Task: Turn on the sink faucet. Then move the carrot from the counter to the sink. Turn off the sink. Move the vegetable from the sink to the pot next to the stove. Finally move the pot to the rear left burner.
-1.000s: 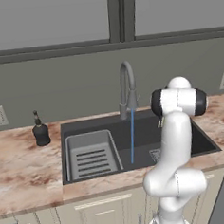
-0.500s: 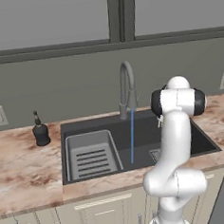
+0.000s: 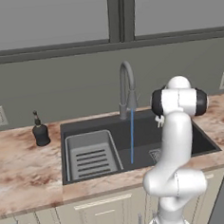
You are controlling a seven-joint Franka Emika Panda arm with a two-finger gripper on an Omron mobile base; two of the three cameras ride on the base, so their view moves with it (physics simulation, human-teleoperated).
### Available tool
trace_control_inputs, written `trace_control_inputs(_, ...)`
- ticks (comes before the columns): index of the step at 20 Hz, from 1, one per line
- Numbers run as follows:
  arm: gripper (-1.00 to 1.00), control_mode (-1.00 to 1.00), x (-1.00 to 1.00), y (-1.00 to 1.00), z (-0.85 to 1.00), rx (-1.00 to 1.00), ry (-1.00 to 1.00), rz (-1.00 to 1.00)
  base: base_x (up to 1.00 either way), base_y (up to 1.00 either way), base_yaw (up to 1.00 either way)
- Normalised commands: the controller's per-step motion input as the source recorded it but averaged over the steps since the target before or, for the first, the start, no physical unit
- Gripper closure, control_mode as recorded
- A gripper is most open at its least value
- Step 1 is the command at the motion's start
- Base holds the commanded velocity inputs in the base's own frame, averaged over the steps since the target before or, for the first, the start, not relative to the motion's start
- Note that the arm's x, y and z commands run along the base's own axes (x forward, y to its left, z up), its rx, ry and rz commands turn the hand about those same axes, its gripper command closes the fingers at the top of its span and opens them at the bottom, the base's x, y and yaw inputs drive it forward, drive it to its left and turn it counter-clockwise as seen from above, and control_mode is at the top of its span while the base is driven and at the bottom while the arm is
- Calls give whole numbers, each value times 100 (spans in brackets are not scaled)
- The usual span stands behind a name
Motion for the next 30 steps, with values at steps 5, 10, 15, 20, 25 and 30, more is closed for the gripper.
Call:
trace_control_inputs(5,100,-100,-2,0,-19,-5,-8,43,0,0,0)
trace_control_inputs(10,100,-100,0,0,-25,0,0,17,0,0,0)
trace_control_inputs(15,100,-100,9,0,-12,0,0,1,0,0,0)
trace_control_inputs(20,100,-100,11,0,-24,0,3,0,0,0,0)
trace_control_inputs(25,100,-100,4,0,-25,0,7,0,0,0,0)
trace_control_inputs(30,100,-100,9,0,-27,0,7,0,0,0,0)
